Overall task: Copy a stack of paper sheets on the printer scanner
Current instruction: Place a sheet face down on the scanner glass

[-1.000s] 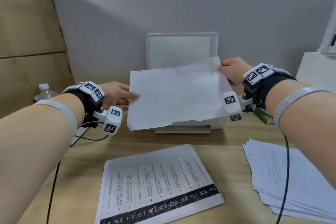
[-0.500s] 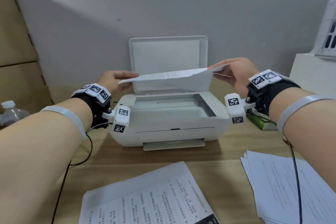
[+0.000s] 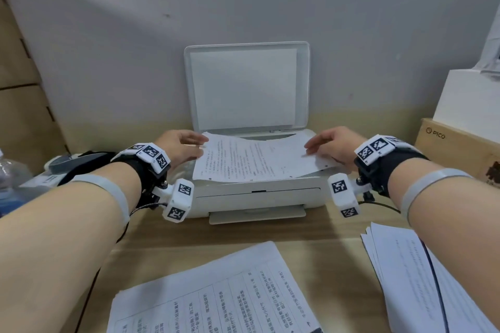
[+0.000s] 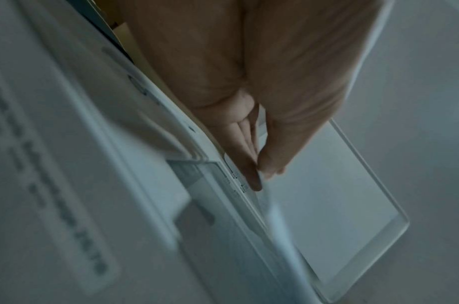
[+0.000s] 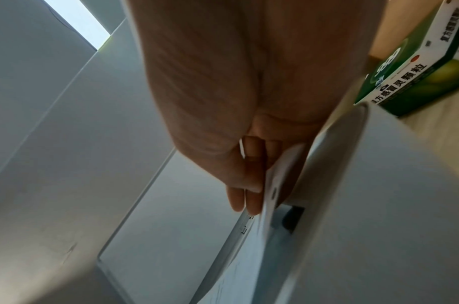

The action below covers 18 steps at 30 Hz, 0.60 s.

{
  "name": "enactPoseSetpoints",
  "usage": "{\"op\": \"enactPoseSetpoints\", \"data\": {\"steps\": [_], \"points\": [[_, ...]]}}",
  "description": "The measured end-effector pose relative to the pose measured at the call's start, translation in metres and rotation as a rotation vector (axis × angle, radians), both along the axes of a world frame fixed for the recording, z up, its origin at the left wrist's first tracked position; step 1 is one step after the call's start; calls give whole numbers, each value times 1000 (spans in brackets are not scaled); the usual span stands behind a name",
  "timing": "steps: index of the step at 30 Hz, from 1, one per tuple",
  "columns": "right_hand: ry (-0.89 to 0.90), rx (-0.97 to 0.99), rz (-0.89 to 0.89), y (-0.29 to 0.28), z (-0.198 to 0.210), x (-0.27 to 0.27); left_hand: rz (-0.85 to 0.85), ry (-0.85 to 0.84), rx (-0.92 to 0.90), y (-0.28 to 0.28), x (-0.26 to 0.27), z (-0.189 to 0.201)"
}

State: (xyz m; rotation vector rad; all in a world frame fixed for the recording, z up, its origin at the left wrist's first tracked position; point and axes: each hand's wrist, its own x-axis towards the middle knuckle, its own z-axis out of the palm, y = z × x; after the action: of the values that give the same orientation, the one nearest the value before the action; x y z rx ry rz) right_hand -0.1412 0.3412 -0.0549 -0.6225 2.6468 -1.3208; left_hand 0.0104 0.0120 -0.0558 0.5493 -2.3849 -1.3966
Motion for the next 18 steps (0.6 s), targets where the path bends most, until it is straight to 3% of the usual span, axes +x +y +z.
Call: {"op": "enactPoseSetpoints", "data": {"steps": [9, 13, 18], "points": [[44, 0, -43, -6, 0, -7, 40, -5, 71, 1, 4, 0], [-5, -191, -24, -5, 4, -14, 42, 55, 171, -2, 4, 4], [-41, -523, 63, -1, 19, -21, -15, 85, -72, -9, 8, 11]]}}
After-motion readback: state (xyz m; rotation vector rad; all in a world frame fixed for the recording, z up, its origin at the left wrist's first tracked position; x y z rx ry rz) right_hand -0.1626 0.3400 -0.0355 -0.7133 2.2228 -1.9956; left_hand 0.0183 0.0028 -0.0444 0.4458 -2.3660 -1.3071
